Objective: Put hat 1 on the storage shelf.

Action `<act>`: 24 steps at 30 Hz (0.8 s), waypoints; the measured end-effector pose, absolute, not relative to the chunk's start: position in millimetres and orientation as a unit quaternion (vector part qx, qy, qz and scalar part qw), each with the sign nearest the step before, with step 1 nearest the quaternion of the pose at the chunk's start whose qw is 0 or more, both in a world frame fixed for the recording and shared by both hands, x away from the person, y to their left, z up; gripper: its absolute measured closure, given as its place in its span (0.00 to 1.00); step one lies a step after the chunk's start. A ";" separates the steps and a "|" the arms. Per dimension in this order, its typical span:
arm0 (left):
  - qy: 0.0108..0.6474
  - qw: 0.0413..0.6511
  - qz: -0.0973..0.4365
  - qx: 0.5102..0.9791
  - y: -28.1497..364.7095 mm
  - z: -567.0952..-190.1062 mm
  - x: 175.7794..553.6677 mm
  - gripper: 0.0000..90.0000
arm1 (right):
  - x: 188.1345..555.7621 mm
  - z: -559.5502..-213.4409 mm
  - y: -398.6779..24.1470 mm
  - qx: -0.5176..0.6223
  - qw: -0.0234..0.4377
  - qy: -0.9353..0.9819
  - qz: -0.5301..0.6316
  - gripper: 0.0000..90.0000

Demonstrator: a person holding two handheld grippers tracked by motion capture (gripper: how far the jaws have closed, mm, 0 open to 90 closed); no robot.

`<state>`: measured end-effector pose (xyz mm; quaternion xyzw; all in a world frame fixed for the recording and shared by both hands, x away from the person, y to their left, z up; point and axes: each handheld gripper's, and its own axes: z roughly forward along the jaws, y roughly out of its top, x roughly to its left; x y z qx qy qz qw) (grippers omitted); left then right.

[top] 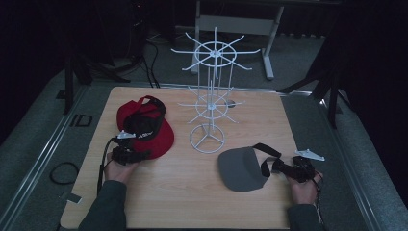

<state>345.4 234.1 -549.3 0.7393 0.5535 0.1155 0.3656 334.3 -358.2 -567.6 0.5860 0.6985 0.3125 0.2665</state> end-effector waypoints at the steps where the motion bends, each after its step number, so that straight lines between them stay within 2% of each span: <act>1: 0.554 0.366 0.116 0.739 234.1 -549.3 345.4 0.51 | 334.3 -567.6 -358.2 0.586 0.267 0.699 0.313 0.35; 9: 0.556 0.371 0.096 0.738 233.8 -554.2 346.2 0.60 | 334.4 -567.6 -358.2 0.586 0.267 0.698 0.313 0.35; 12: 0.561 0.373 0.087 0.734 235.2 -555.8 345.4 0.64 | 334.3 -567.6 -358.3 0.586 0.266 0.699 0.312 0.35; 14: 0.559 0.381 0.083 0.732 236.1 -556.9 344.2 0.71 | 334.3 -567.6 -358.3 0.585 0.266 0.699 0.313 0.35; 24: 0.548 0.407 0.085 0.726 236.7 -555.2 337.5 0.87 | 334.3 -567.6 -358.3 0.585 0.266 0.699 0.313 0.35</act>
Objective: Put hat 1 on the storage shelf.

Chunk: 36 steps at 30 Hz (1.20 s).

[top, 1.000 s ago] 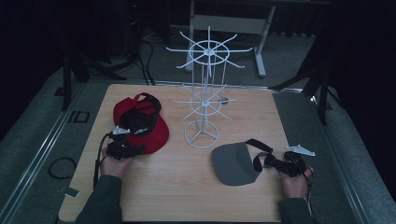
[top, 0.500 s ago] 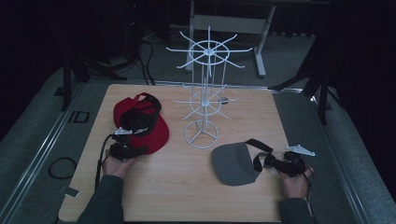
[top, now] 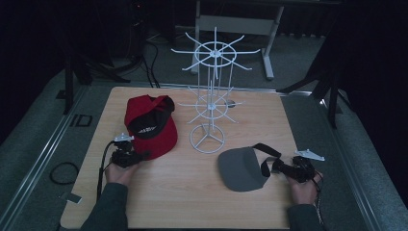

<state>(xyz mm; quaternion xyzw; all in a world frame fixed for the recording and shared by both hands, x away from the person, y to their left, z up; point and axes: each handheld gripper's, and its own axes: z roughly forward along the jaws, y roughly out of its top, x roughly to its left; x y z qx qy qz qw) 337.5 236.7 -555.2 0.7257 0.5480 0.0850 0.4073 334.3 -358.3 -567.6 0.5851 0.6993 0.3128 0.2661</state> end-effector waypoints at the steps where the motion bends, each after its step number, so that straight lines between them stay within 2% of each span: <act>1: 0.548 0.415 0.089 0.721 237.4 -554.8 336.1 0.87 | 334.4 -567.6 -358.3 0.585 0.266 0.699 0.313 0.35; 2: 0.547 0.416 0.091 0.720 237.7 -554.4 335.5 0.91 | 334.3 -567.6 -358.3 0.585 0.266 0.699 0.313 0.35; 5: 0.538 0.416 0.105 0.726 237.1 -553.2 333.6 0.95 | 334.4 -567.6 -358.3 0.585 0.266 0.699 0.313 0.35; 36: 0.531 0.430 0.174 0.709 240.9 -536.1 329.7 0.96 | 334.4 -567.6 -358.3 0.584 0.266 0.700 0.313 0.34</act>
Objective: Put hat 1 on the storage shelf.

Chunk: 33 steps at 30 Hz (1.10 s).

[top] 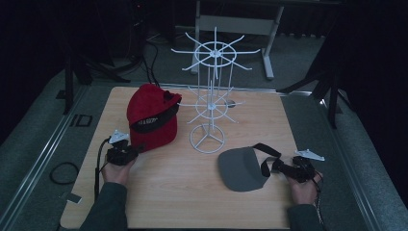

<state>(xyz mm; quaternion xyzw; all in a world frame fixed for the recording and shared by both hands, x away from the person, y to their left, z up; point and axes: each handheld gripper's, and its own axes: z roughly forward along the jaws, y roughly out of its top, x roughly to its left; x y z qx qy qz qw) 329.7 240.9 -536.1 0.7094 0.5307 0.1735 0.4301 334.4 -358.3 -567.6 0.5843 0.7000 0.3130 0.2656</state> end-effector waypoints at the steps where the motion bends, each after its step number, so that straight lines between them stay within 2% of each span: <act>1: 0.530 0.431 0.174 0.709 241.0 -535.1 329.9 0.96 | 334.4 -567.6 -358.2 0.584 0.265 0.700 0.313 0.34; 33: 0.520 0.452 0.217 0.691 241.3 -494.0 333.7 0.96 | 334.4 -567.7 -358.2 0.584 0.265 0.700 0.313 0.34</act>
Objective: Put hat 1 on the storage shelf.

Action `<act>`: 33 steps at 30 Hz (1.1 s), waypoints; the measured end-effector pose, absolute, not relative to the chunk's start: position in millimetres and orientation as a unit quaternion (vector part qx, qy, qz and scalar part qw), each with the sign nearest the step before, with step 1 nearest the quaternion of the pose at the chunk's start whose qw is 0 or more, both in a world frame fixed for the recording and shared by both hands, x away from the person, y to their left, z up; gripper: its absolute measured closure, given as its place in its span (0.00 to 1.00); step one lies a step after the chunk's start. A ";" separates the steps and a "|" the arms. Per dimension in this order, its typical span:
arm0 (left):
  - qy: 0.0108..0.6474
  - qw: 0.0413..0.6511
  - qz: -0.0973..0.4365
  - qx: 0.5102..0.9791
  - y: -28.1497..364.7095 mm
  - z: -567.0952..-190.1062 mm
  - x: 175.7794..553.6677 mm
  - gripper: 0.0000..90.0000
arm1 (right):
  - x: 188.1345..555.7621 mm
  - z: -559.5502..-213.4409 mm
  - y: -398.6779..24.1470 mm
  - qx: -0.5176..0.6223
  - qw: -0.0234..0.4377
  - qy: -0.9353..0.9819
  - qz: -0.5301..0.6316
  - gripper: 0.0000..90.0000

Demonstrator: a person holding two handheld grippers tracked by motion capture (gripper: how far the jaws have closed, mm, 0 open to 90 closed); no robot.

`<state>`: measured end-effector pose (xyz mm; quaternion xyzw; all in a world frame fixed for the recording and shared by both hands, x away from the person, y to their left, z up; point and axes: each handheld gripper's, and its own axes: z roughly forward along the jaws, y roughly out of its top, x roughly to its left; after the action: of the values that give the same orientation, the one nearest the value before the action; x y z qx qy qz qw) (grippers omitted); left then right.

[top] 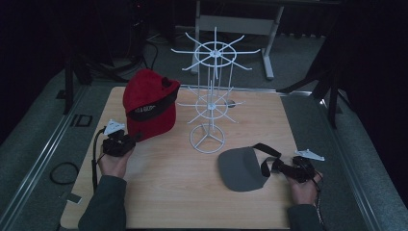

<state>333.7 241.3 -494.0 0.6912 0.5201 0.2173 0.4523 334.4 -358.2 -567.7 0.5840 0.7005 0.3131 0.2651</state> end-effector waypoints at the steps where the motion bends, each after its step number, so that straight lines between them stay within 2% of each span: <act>1: 0.520 0.453 0.218 0.691 241.3 -492.7 333.7 0.96 | 334.4 -567.7 -358.2 0.584 0.265 0.700 0.313 0.34; 33: 0.504 0.478 0.255 0.673 241.3 -456.7 323.5 0.96 | 334.4 -567.7 -358.1 0.584 0.265 0.701 0.313 0.34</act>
<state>323.5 241.3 -456.7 0.6727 0.5042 0.2554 0.4775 334.4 -358.1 -567.7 0.5839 0.7006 0.3131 0.2650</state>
